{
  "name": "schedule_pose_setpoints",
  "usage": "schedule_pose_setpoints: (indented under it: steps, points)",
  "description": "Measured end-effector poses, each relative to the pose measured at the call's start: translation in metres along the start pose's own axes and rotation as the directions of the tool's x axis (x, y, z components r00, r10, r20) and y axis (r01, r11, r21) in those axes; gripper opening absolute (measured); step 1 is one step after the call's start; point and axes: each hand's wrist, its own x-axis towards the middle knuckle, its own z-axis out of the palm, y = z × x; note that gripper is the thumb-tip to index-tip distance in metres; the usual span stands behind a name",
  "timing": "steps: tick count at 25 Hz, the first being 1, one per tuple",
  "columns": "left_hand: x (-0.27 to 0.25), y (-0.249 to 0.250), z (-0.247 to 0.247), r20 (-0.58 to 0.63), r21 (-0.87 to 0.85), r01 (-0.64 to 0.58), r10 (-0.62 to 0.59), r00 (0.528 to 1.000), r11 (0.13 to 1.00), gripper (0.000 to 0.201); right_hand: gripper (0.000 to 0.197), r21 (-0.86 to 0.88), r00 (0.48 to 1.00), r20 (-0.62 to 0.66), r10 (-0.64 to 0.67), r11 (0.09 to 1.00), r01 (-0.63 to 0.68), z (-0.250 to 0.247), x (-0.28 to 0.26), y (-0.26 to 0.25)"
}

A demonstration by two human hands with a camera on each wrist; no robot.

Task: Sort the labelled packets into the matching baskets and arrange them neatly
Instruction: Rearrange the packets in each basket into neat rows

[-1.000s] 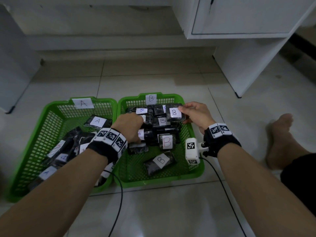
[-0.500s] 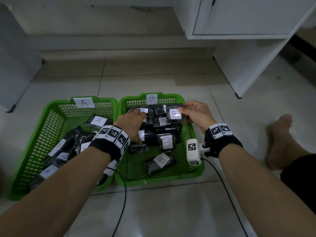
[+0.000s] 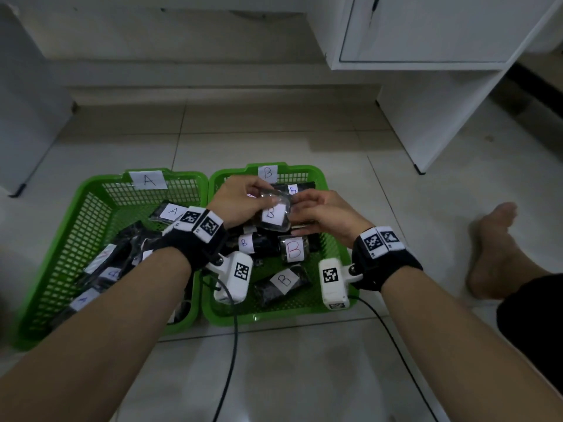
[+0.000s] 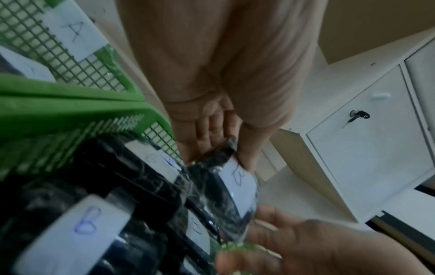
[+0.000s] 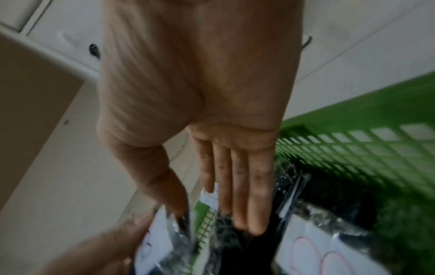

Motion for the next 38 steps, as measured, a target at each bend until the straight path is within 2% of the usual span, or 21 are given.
schedule_pose_setpoints:
  steps: [1, 2, 3, 4, 5, 6, 8, 10, 11, 15, 18, 23, 26, 28, 31, 35, 38]
  points:
    - [0.000, -0.004, -0.005, -0.057, -0.029, 0.004, -0.006, 0.998, 1.000, 0.028, 0.036, -0.184, 0.999, -0.046, -0.025, 0.983, 0.016, 0.002, 0.002, 0.004]
    - [0.002, -0.009, -0.012, -0.125, -0.048, 0.010, -0.016, 0.992, 0.999, 0.027, 0.038, -0.442, 0.995, -0.070, -0.070, 0.896, 0.032, 0.002, 0.005, 0.009]
    - [0.003, -0.014, -0.019, -0.192, -0.068, 0.014, -0.027, 0.981, 0.998, 0.027, 0.041, -0.667, 0.994, -0.057, -0.095, 0.745, 0.033, 0.003, 0.008, 0.014]
    - [0.005, -0.019, -0.026, -0.246, -0.091, 0.022, -0.044, 0.968, 0.996, 0.026, 0.046, -0.804, 0.996, -0.024, -0.082, 0.594, 0.030, 0.006, 0.010, 0.019]
    - [0.008, -0.025, -0.032, -0.281, -0.121, 0.036, -0.069, 0.957, 0.992, 0.024, 0.050, -0.872, 0.999, 0.010, -0.042, 0.489, 0.029, 0.010, 0.011, 0.023]
    - [0.011, -0.031, -0.038, -0.298, -0.155, 0.057, -0.101, 0.949, 0.986, 0.023, 0.049, -0.903, 0.999, 0.032, -0.007, 0.429, 0.032, 0.015, 0.013, 0.027]
    - [0.019, -0.041, -0.046, -0.314, -0.216, 0.089, -0.155, 0.937, 0.972, 0.022, 0.035, -0.925, 0.999, 0.052, 0.002, 0.378, 0.048, 0.021, 0.017, 0.027]
    - [0.027, -0.047, -0.052, -0.340, -0.260, 0.093, -0.181, 0.923, 0.961, 0.022, 0.028, -0.916, 0.999, 0.052, 0.010, 0.399, 0.043, 0.016, 0.020, 0.016]
    - [0.030, -0.048, -0.055, -0.350, -0.259, 0.096, -0.186, 0.918, 0.961, 0.023, 0.027, -0.892, 0.999, 0.047, 0.018, 0.452, 0.034, 0.011, 0.022, 0.008]
    - [0.044, -0.053, -0.059, -0.323, -0.173, 0.141, -0.191, 0.927, 0.975, 0.030, 0.026, -0.584, 1.000, -0.029, -0.010, 0.812, -0.009, -0.016, 0.029, -0.024]
    - [0.054, -0.051, -0.055, -0.257, -0.109, 0.171, -0.194, 0.947, 0.979, 0.033, 0.033, -0.380, 0.990, -0.136, -0.041, 0.925, -0.014, -0.027, 0.035, -0.029]
    - [0.065, -0.046, -0.054, -0.343, -0.165, 0.168, -0.216, 0.914, 0.972, 0.028, 0.044, -0.214, 0.960, -0.276, -0.043, 0.977, -0.017, -0.015, 0.058, -0.012]
    - [0.064, -0.045, -0.052, -0.346, -0.108, 0.165, -0.193, 0.918, 0.980, 0.028, 0.035, -0.090, 0.922, -0.387, -0.013, 0.996, -0.023, 0.003, 0.076, -0.013]
    - [0.064, -0.046, -0.054, -0.370, -0.139, 0.152, -0.193, 0.909, 0.979, 0.027, 0.022, -0.063, 0.903, -0.430, -0.027, 0.998, 0.000, 0.016, 0.088, -0.019]
    - [0.064, -0.048, -0.062, -0.432, -0.161, 0.147, -0.203, 0.879, 0.976, 0.026, 0.013, -0.117, 0.875, -0.482, -0.036, 0.993, -0.023, 0.032, 0.103, -0.022]
    - [0.065, -0.050, -0.060, -0.430, 0.074, 0.089, -0.049, 0.901, 0.993, 0.024, 0.015, -0.335, 0.861, -0.497, -0.106, 0.939, -0.078, 0.047, 0.121, -0.008]
    - [0.065, -0.052, -0.048, -0.384, 0.253, 0.025, 0.077, 0.920, 0.967, 0.019, 0.025, -0.371, 0.862, -0.487, -0.140, 0.927, -0.059, 0.049, 0.126, 0.001]
